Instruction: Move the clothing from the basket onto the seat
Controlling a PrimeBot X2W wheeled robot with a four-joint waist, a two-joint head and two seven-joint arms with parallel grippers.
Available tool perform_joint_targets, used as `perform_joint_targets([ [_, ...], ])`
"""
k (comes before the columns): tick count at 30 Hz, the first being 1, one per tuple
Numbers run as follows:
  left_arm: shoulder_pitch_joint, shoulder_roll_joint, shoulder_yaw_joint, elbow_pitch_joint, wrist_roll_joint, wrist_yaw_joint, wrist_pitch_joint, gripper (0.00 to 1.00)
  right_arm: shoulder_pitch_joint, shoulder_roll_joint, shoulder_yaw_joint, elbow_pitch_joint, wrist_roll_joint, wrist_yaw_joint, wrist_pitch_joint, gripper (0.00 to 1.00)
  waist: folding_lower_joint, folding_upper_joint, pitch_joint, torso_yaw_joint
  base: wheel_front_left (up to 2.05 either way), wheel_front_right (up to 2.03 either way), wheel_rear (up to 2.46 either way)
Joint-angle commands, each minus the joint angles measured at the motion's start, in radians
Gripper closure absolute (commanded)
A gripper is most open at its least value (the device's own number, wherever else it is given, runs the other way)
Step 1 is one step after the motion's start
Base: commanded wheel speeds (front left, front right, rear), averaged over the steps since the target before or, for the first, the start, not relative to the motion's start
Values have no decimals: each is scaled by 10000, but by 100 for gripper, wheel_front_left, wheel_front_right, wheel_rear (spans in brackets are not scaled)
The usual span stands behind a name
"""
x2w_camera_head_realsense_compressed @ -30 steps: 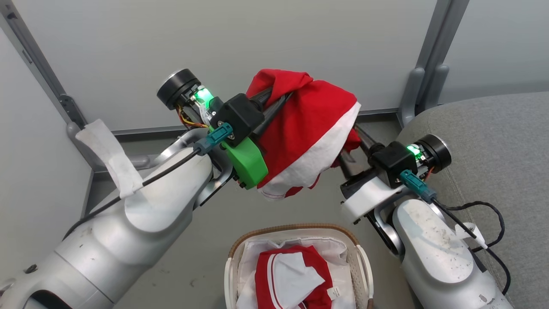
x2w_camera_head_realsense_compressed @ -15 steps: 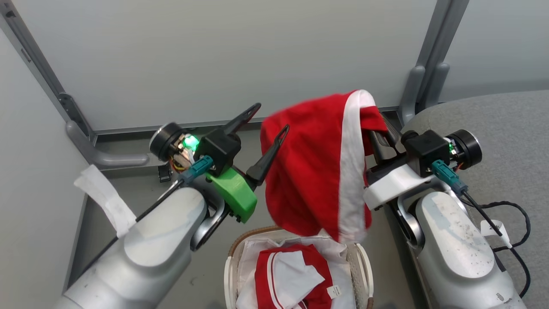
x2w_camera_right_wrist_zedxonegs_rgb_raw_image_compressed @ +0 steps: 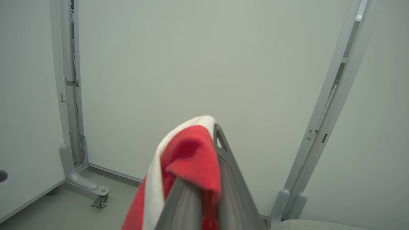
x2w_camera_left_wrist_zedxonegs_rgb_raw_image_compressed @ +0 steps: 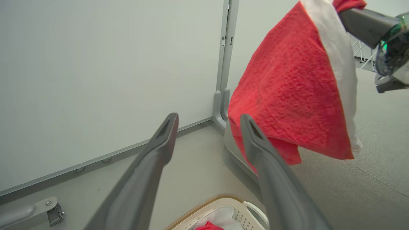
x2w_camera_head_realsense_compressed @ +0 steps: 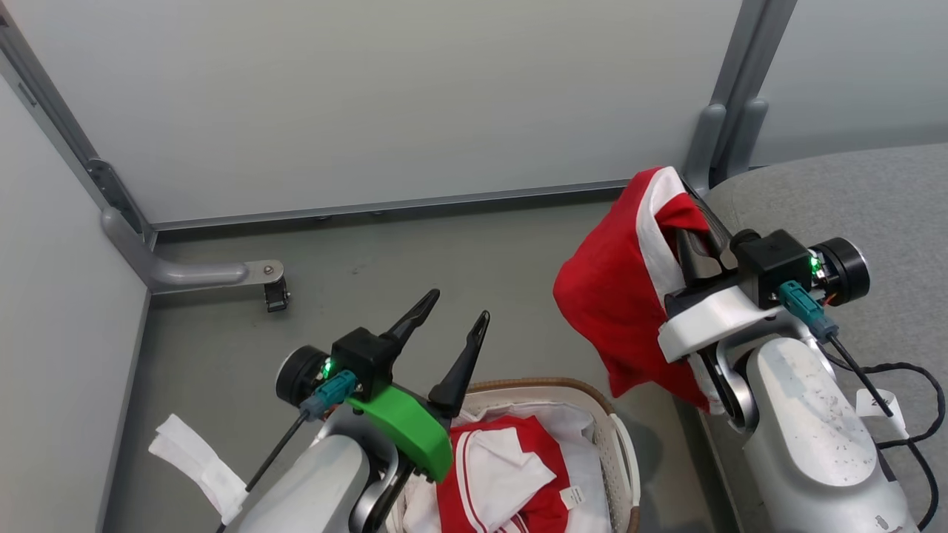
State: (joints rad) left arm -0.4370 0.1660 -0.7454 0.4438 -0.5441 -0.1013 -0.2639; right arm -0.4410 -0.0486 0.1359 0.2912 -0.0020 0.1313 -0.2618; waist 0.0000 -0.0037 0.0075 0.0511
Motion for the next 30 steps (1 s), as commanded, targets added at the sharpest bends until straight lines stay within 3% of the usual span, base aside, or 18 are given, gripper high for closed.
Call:
perform_joint_targets([
  [1, 228, -48, 145, 50, 171, -55, -7, 0, 112, -33, -81, -63, -96, -10, -49, 100, 0, 37, 24, -23, 0, 0, 0],
  [8, 819, -397, 649, 61, 703, -219, -8, 0, 125, -35, -382, -74, -229, -10, -49, 100, 0, 37, 146, -231, 0, 0, 0],
  [14, 1011, -689, 770, -13, 1108, -278, -8, 0, -31, -37, -685, -186, -663, -12, -49, 100, 0, 37, 421, -863, 0, 0, 0],
  [23, 509, -804, 1002, -350, 1821, -309, -8, 0, -273, -34, -1364, -520, -1274, -12, -49, 100, 0, 37, 1428, -2878, 0, 0, 0],
  [30, -72, -599, 705, -402, 2161, -310, -7, 0, -350, -23, -1841, -712, -998, -12, -49, 100, 0, 37, 2322, -4410, 0, 0, 0],
])
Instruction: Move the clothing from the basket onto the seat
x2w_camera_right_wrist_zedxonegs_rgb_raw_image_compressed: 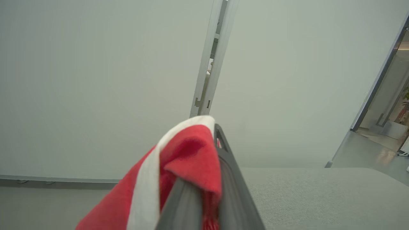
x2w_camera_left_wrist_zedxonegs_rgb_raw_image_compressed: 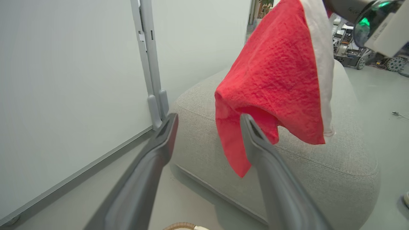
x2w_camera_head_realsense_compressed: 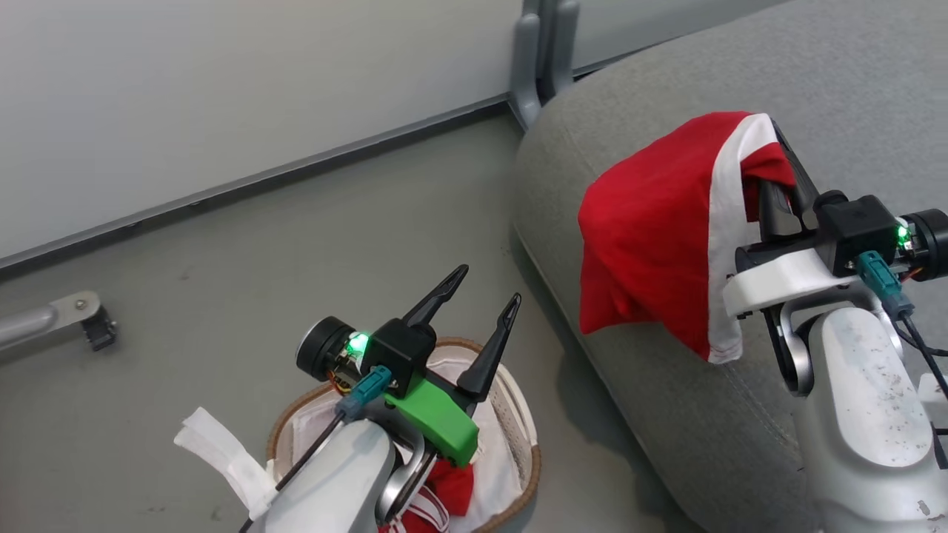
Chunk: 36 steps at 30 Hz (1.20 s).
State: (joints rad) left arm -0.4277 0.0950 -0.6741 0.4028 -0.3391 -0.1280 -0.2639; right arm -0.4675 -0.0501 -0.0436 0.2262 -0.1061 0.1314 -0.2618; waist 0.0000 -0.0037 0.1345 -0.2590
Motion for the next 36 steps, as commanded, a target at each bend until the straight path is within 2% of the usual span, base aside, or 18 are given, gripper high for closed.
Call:
perform_joint_targets([
  [1, -253, 161, -34, 4, 120, -42, -7, 0, -84, -6, -68, -78, 108, -14, -49, 100, 0, 37, 1158, -1463, 0, 0, 0],
  [6, -589, 382, -358, -73, 112, -44, -9, 0, -30, -6, -290, -122, 355, -14, -49, 100, 0, 37, 1617, -2011, 0, 0, 0],
  [11, -818, 522, -630, -156, 102, -43, -9, 0, 22, -4, -487, -141, 469, -14, -49, 100, 0, 37, 1931, -2098, 0, 0, 0],
  [15, -985, 568, -839, -325, 142, -43, -9, 0, -181, -6, -762, -31, 421, -14, -49, 100, 0, 37, 2161, -1900, 0, 0, 0],
  [21, -1227, 593, -963, -732, 206, -37, -9, 0, -1202, -82, -1205, 384, -257, -14, -49, 100, 0, 37, 2634, -1208, 0, 0, 0],
  [27, -1431, 590, -1106, -1014, 339, -38, -9, 0, -3230, -895, -2077, 917, -360, -15, -49, 100, 0, 37, 3177, -310, 0, 0, 0],
  [31, -1495, 512, -1316, -1222, 445, -38, -9, 0, -4624, -1855, -2797, 1436, -352, -14, 75, 100, 0, 37, 3570, 478, 0, 0, 0],
  [36, -1590, 524, -1389, -1530, 591, -38, -9, 0, -5896, -3031, -3340, 1282, 74, -14, 673, 100, 0, 37, 4159, 1384, 0, 0, 0],
])
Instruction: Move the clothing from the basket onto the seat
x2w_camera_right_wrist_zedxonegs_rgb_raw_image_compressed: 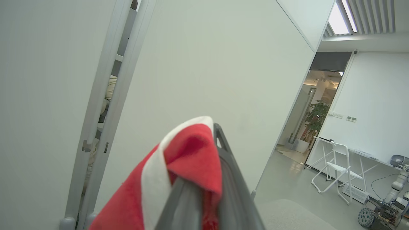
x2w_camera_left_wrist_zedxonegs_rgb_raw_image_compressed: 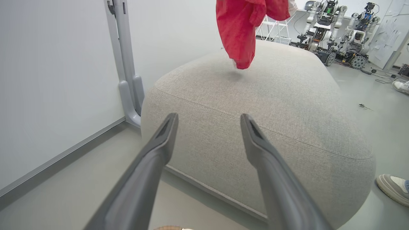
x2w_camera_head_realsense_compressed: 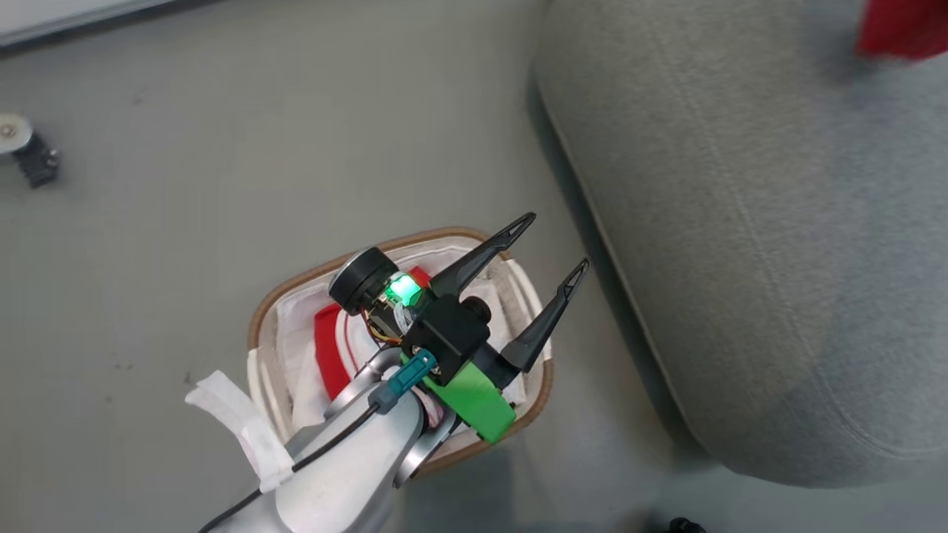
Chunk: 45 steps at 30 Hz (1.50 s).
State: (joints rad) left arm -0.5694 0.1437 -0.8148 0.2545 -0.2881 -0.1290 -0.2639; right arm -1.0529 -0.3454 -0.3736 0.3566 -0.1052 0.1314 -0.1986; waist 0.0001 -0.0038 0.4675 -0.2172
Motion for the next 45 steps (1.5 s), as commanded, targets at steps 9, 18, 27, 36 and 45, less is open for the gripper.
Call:
perform_joint_targets([
  [9, -323, 96, -115, -480, 247, -29, -7, 0, 224, -447, -899, 1230, -418, -15, 335, 100, -1, 38, 1989, 1755, 0, 0, 0],
  [18, -392, 210, 36, -413, 299, -29, -9, 0, 906, 448, -1282, 3099, -1263, -14, -496, 100, -1, 38, 2292, 1725, 0, 0, 0],
  [27, -231, 152, 343, -197, 15, -29, -9, 0, 1812, 828, -973, 3156, -1118, -14, -675, 0, -1, 38, 1840, 1457, 0, 0, 0],
  [36, 174, -108, 1146, -87, -186, -29, -9, 0, 3655, 918, -429, 2031, -669, -14, -678, 0, -1, 38, 754, 1603, 0, 0, 0],
  [45, 1241, -431, 3059, 199, -380, -26, -9, 0, 4526, 919, 535, 1567, -233, -14, -680, 0, -1, 38, -1139, 2139, 0, 0, 0],
])
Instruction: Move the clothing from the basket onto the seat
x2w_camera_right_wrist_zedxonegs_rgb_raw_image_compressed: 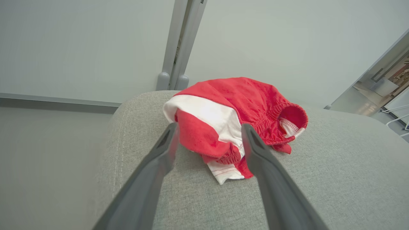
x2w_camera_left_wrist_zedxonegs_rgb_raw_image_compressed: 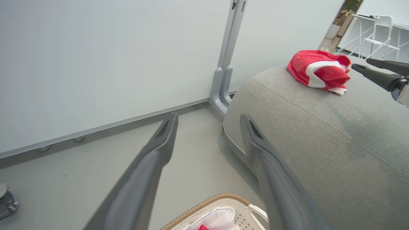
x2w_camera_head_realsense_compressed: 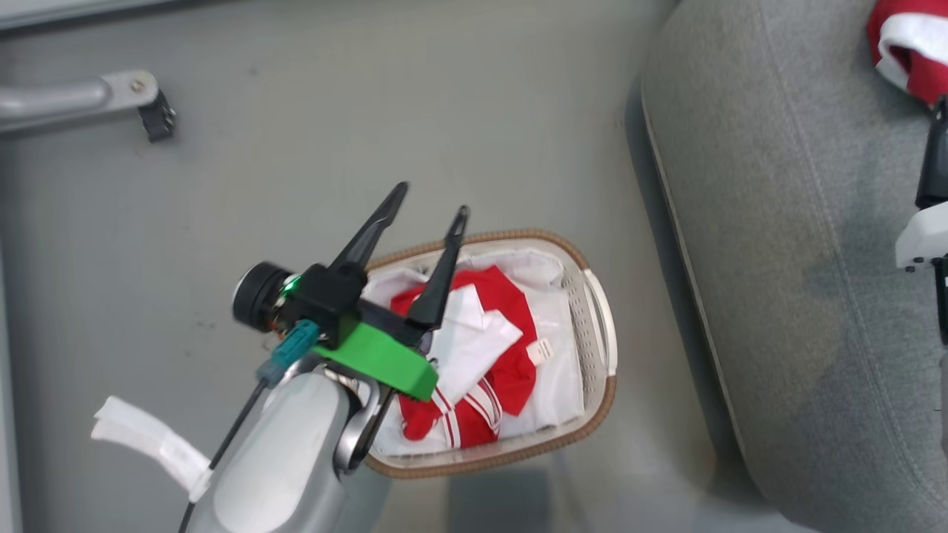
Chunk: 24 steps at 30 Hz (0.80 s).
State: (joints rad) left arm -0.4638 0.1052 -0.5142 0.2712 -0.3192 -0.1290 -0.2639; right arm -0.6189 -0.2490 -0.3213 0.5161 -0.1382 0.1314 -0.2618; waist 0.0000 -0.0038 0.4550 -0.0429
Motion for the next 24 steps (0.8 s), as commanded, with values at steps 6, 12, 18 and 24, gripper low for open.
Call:
perform_joint_targets([
  [6, 1196, -217, 1515, 234, -115, -24, -9, 0, 558, 303, 718, -52, 335, -14, -47, 0, 0, 38, -2378, 842, 0, 0, 0],
  [12, 2208, -367, 2976, 372, 71, 53, -7, 0, 1154, 1009, 1220, -332, 647, -14, -48, 0, 0, 38, -3306, 1138, 0, 0, 0],
  [18, 3131, -450, 4086, 436, 330, 41, -9, 0, 2073, 1652, 1733, -875, 957, -14, -48, 0, 0, 38, -3800, 1348, 0, 0, 0],
  [24, 3909, -513, 4567, 442, 592, 8, -9, 0, 3181, 1934, 2177, -1501, 1294, -14, -48, 0, 0, 38, -4010, 1489, 0, 0, 0],
])
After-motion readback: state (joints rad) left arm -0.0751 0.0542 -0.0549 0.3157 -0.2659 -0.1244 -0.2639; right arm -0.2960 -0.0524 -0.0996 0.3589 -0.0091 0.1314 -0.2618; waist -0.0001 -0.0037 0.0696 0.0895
